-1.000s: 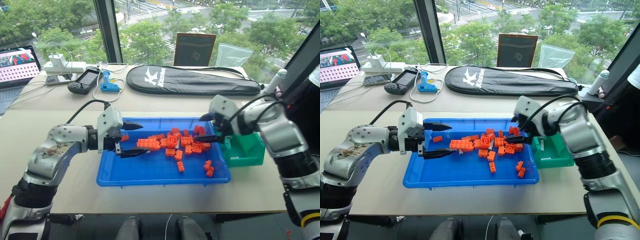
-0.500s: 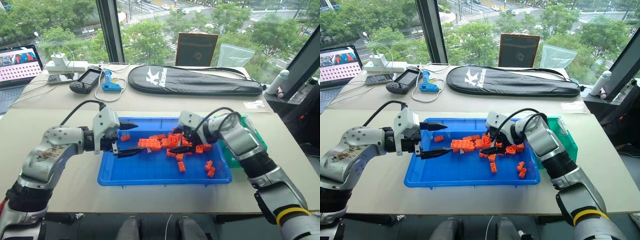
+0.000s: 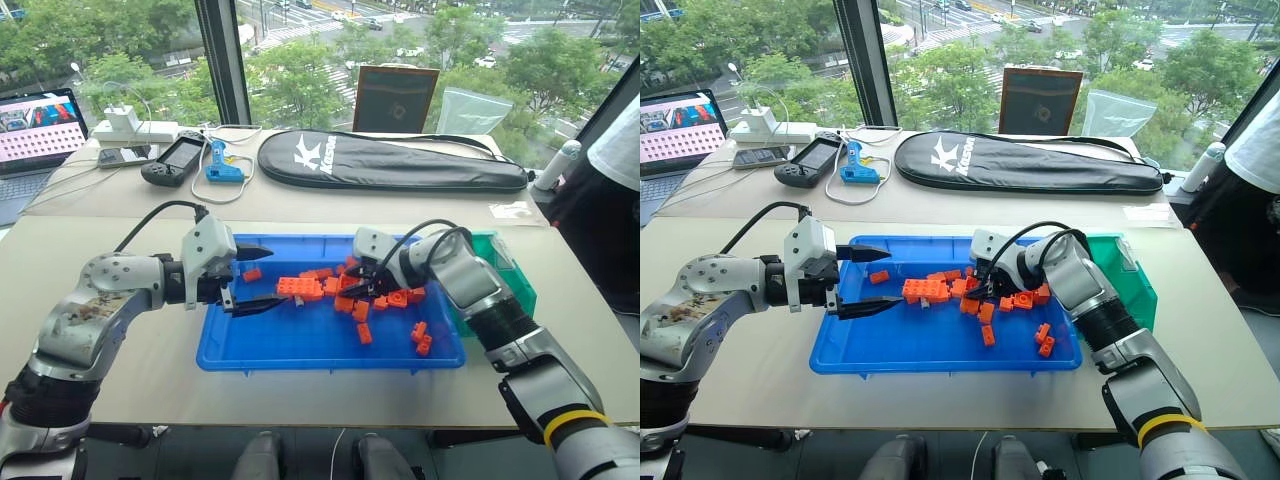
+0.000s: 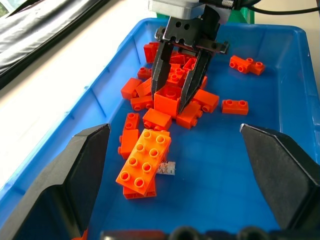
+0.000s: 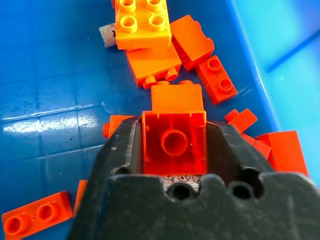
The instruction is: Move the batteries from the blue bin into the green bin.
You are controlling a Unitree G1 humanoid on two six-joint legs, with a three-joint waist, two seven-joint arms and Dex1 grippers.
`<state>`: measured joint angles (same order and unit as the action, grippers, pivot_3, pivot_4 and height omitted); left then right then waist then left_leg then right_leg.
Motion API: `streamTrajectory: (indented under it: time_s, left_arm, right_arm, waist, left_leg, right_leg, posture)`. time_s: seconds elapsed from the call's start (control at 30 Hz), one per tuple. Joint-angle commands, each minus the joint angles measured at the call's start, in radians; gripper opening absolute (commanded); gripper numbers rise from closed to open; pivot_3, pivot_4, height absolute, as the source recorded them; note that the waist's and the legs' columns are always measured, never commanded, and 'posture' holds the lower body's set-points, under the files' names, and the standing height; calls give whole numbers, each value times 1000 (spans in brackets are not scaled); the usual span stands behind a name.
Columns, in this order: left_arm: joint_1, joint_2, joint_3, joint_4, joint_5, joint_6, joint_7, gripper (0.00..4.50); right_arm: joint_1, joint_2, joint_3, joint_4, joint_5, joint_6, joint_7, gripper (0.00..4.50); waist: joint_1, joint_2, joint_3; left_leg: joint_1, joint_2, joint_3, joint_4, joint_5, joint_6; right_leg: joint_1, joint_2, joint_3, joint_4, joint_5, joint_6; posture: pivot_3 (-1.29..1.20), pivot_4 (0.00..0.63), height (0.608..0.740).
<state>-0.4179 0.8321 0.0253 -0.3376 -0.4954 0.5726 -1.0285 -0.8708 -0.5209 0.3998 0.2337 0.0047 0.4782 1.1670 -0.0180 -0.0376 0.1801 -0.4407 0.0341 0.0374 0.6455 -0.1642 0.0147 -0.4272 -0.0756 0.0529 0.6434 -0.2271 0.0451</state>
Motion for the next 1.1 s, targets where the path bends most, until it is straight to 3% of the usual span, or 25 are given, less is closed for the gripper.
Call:
streamTrajectory:
  time_s: [0.03, 0.2, 0.37, 0.43, 0.47, 0.6, 0.67, 0.87, 1.1]
  left_arm:
    - [-14, 2, 13, -13, -2, -17, 0, 4500]
    - [-34, -12, -9, 8, 6, -31, -12, 4500]
    - [-55, -23, -23, 30, 14, -43, -23, 4500]
    - [-60, -25, -26, 36, 16, -46, -26, 4500]
    - [-62, -25, -26, 39, 17, -49, -28, 4500]
    - [-63, -27, -27, 40, 21, -51, -31, 4500]
    - [-63, -28, -26, 39, 23, -50, -30, 4500]
    - [-58, -28, -21, 34, 25, -47, -24, 4500]
    - [-46, -24, -14, 21, 26, -43, -14, 4500]
  right_arm:
    - [-30, -65, -93, -104, 50, 54, 29, 1412]
    - [-10, -202, -108, -136, 24, 63, 56, 1412]
    - [16, -219, -110, -68, -9, 6, -5, 1412]
    - [22, -226, -97, -55, -42, -32, -30, 2412]
    - [22, -226, -97, -55, -48, -41, -36, 2557]
    - [13, -218, -110, -99, -41, -33, -38, 3977]
    - [12, -215, -111, -137, -26, -35, -24, 4431]
    - [23, -155, -94, -241, 57, -35, 38, 4431]
    - [20, -84, -46, -156, 25, -23, 9, 4431]
  waist:
    - [1, 0, 0]
    - [6, 0, 0]
    - [-2, 0, 0]
    - [-3, 0, 0]
    - [-3, 0, 0]
    - [-1, 0, 0]
    - [-1, 0, 0]
    - [-2, 0, 0]
    - [3, 0, 0]
  left_leg:
    - [0, 0, 0, 0, 0, 0]
    - [0, 0, 0, 0, 0, 0]
    - [0, 1, 0, 0, 0, 0]
    - [0, 1, 0, 0, 0, 0]
    - [0, 1, 0, 0, 0, 0]
    - [0, 1, 0, 0, 0, 0]
    - [0, 1, 0, 0, 0, 0]
    - [0, 1, 0, 0, 0, 0]
    - [0, 0, 0, 0, 0, 0]
  right_leg:
    - [0, 0, 0, 0, 0, 0]
    - [1, -1, -1, -1, 0, 0]
    - [0, 1, -1, -1, 0, 0]
    - [0, 1, -1, -1, 0, 0]
    - [0, 1, 0, -1, 0, 0]
    - [0, 1, 0, -1, 0, 0]
    - [0, 0, 0, -1, 0, 0]
    - [0, 1, 0, -1, 0, 0]
    - [0, 0, -1, -1, 0, 0]
  posture:
    - [0, 150, 733]
    - [0, 150, 733]
    - [0, 150, 733]
    - [0, 150, 733]
    - [0, 150, 733]
    - [0, 150, 733]
    - [0, 150, 733]
    - [0, 150, 733]
    - [0, 150, 733]
